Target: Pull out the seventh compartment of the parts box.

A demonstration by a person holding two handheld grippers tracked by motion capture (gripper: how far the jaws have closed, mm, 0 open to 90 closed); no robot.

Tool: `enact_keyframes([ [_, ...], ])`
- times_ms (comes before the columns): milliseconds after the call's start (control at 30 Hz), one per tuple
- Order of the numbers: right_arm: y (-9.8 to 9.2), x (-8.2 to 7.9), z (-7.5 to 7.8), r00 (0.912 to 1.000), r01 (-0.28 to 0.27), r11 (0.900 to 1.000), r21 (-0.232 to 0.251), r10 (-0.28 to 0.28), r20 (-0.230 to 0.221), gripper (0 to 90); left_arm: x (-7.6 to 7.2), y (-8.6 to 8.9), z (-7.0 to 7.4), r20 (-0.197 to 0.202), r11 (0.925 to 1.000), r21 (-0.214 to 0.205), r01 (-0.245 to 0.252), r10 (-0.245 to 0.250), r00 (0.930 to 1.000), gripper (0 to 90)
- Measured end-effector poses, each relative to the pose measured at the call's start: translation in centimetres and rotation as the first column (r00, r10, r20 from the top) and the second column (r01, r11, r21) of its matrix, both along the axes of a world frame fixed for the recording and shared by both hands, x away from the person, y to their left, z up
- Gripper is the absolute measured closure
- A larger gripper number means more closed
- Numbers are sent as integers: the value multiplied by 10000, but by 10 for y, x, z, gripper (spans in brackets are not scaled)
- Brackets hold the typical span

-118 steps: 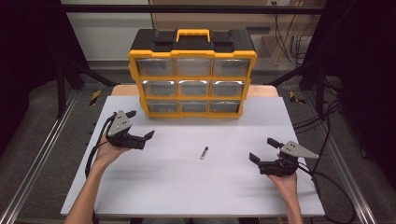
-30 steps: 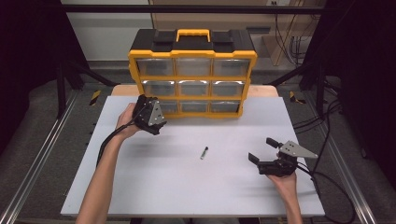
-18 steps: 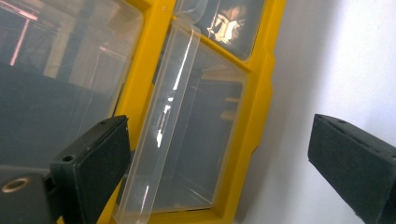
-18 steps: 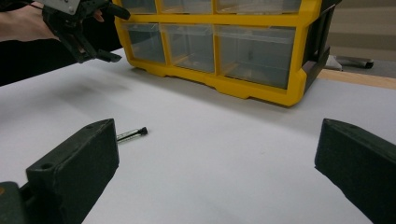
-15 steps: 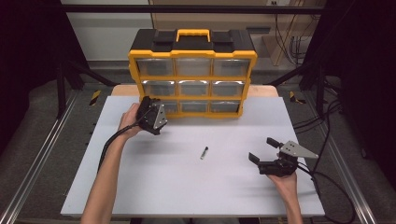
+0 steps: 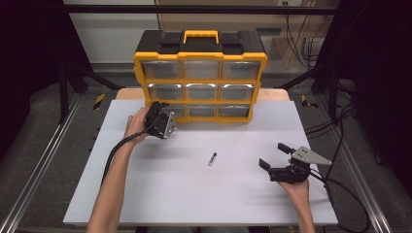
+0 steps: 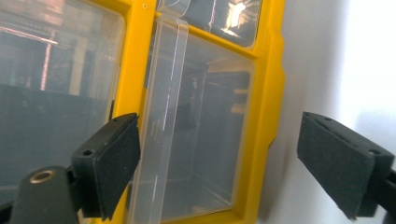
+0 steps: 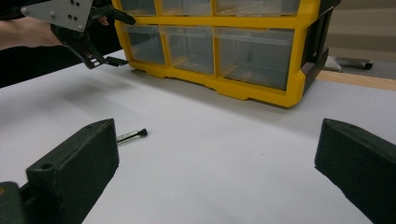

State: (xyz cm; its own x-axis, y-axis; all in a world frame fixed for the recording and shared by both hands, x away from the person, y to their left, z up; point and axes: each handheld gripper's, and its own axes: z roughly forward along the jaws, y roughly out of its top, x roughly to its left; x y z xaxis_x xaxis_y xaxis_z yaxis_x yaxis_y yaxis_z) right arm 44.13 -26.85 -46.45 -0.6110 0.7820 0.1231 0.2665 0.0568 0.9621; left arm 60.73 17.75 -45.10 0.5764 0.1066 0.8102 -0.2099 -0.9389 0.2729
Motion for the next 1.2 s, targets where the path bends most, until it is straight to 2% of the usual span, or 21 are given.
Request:
enact_keyframes([
  [133, 0, 0, 0, 10000, 1, 10000, -3, -1, -1, 5, 0, -1, -2, 347, 9994, 336, -13, 1, 9994, 157],
  [600, 0, 0, 0, 10000, -2, 10000, 9, 2, -9, 4, 0, -2, -6, 1127, 9953, 963, -111, 1, 9936, 229],
  [767, 0, 0, 0, 10000, -8, 10000, 37, 8, -37, 5, -1, -2, -7, 1568, 9929, 1182, -121, -66, 9876, 301],
  [900, 0, 0, 0, 10000, -4, 10000, 11, 4, 5, 4, -1, -2, -7, 1763, 9932, 1143, -205, 0, 9843, 342],
  [1200, 0, 0, 0, 10000, -13, 10000, 9, 13, 9, 4, -3, -3, -8, 2391, 9899, 1380, -309, -30, 9710, 475],
])
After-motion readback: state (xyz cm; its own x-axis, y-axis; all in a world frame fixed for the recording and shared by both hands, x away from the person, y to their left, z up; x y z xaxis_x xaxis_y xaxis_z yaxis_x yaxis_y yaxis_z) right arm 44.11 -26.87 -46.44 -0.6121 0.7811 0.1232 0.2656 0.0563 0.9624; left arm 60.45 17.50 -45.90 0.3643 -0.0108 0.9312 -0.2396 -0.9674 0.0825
